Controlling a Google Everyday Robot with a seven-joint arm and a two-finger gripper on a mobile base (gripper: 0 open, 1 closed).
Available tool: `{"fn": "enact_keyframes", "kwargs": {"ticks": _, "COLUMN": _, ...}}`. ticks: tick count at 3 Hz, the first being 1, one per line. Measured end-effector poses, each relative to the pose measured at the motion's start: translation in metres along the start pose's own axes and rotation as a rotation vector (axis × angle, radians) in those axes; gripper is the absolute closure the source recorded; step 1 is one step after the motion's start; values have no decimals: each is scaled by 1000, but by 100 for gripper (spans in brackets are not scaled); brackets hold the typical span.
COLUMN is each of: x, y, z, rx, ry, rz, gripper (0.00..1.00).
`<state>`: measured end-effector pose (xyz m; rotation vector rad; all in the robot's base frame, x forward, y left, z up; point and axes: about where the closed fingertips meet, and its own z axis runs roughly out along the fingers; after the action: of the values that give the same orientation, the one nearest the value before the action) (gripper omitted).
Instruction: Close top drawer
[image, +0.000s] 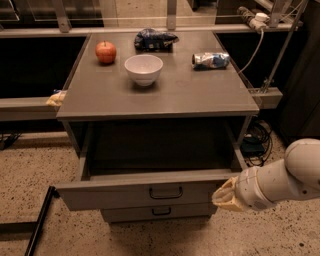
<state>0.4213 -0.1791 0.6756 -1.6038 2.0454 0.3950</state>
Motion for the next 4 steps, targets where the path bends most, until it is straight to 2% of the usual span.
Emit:
{"fn": "enact_keyframes", "kwargs": {"ticks": 1, "x": 3, "y": -1, "z": 2, "rx": 15, "ry": 3, "rz": -14, "gripper": 100}}
{"fn": "enact_keyframes", "kwargs": {"ticks": 2, "x": 12, "y": -9, "z": 14, "rx": 78, "ry": 24, "rz": -89, "gripper": 100}}
{"fn": "enact_keyframes", "kwargs": {"ticks": 4, "x": 13, "y": -56, "z": 28, "rx": 233, "ry": 10, "rz": -207, "gripper": 100}}
